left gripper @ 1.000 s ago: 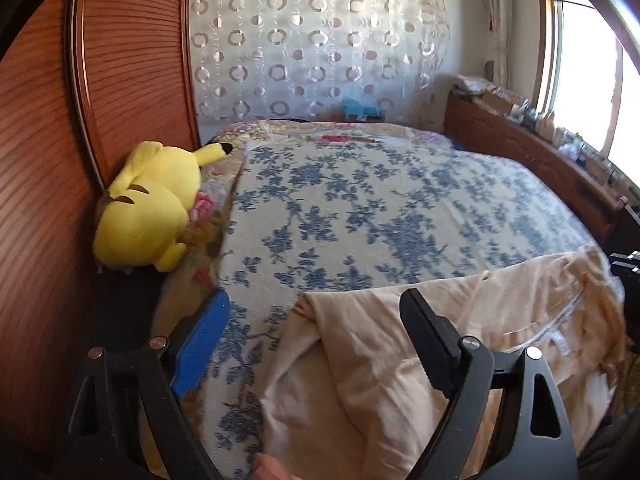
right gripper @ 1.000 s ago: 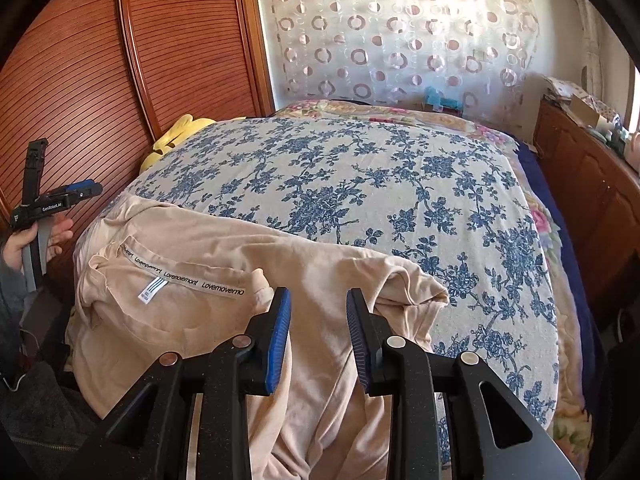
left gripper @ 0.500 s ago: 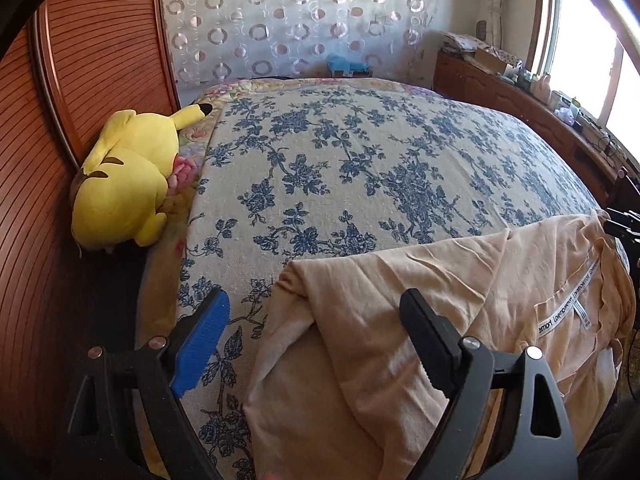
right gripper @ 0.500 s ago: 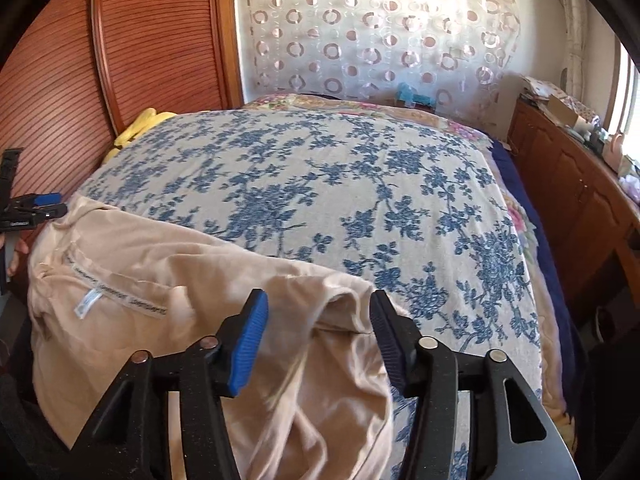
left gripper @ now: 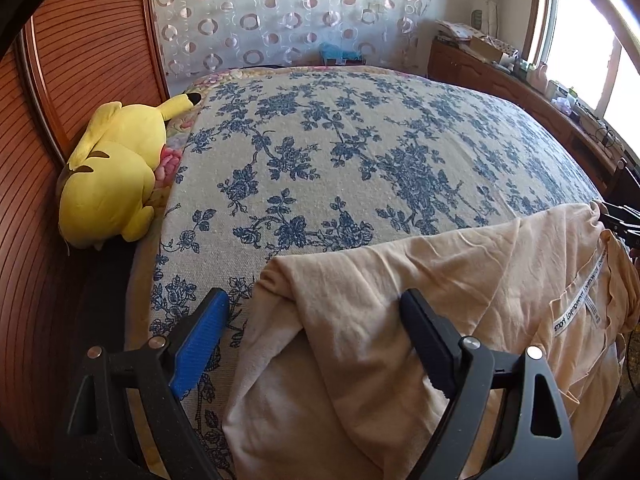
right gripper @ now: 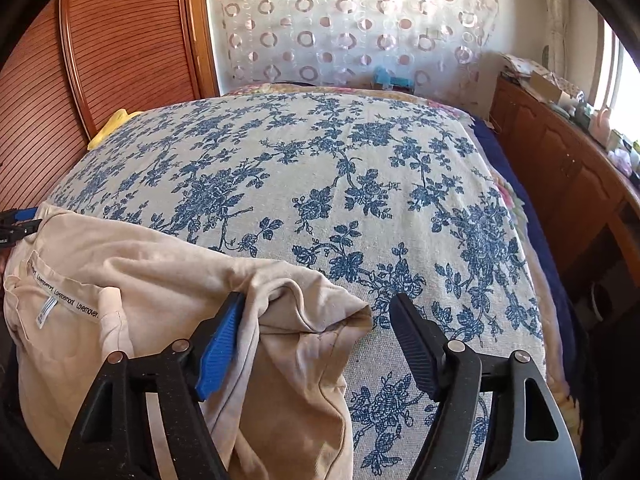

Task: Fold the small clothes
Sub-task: 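Grasp the folded shirt edge with both grippers, then lift the shirt with both grippers, fold it over, and open them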

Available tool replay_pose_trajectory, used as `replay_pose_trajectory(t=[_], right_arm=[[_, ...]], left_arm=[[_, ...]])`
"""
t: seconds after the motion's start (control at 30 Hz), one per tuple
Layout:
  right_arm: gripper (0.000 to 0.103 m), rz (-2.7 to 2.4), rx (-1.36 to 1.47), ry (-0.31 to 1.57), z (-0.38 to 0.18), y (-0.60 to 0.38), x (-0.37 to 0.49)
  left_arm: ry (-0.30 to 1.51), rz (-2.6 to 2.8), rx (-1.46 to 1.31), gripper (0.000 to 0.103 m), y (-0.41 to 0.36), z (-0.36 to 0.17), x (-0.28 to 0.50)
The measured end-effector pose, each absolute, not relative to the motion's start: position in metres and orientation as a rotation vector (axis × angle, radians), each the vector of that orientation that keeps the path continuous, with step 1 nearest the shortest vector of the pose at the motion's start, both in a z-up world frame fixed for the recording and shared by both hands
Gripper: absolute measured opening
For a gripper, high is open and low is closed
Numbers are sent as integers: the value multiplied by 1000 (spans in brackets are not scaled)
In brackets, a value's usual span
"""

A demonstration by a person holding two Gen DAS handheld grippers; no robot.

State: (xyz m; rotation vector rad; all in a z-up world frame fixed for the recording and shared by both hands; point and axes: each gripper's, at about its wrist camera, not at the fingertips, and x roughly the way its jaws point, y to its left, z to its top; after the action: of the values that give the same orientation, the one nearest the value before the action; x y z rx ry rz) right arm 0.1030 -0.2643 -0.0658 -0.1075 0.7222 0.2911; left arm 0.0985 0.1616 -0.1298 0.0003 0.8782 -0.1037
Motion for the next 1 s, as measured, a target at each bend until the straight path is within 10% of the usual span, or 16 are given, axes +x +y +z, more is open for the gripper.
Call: replay_pose_trajectory(t=[0.23,0.33,0.63,1.0], right_arm=[[76,317,-85,735,-69,-267,102],[72,331,-87,736,-69,-268,100],[12,450,-75,739,-67,-259,87],[8,495,16,600,-23,-283,26]], left_arm=[[866,-110,-2,86,162,-130,97],[862,-147,-16,61,158,-126,94],[861,-204,-57,15,149,-124,87],[650,-274,-154,10,148,-57,9]])
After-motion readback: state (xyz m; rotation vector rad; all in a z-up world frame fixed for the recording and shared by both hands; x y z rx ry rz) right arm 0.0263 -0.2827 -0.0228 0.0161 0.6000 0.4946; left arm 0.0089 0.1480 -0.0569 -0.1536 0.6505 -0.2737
